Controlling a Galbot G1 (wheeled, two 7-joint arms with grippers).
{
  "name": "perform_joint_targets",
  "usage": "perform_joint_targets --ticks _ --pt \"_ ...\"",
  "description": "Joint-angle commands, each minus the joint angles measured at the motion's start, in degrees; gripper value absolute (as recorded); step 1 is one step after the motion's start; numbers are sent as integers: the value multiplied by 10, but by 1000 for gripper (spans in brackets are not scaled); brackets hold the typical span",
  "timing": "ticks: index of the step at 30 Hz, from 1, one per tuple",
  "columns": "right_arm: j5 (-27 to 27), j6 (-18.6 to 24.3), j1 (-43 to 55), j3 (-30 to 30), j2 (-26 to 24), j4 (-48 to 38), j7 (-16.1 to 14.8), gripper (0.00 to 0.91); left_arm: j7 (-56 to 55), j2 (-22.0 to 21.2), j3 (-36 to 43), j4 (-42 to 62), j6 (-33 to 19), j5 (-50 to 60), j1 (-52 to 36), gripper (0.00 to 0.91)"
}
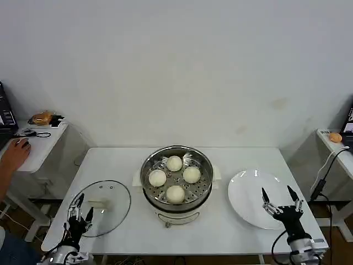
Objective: Take steamed baozi put them in steamer then cover it.
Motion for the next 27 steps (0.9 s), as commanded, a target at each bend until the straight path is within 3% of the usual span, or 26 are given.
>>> perform_joint_targets --ticks 1,24,25,26,27 --pt "8 5 -24 14 14 12 0 907 0 20 31 74 -5 60 -62 907" --pt "-1 11 -37 11 32 10 1 907 7 38 81 160 -6 44 -167 907" --pt "-1 11 -38 10 32 10 1 907 6 37 82 162 -7 44 -168 756" --pt "-1 12 -38 10 33 10 1 907 6 36 82 163 -7 44 -169 343" --pt "-1 12 -39 10 34 11 1 907 4 35 82 165 -8 44 -169 91"
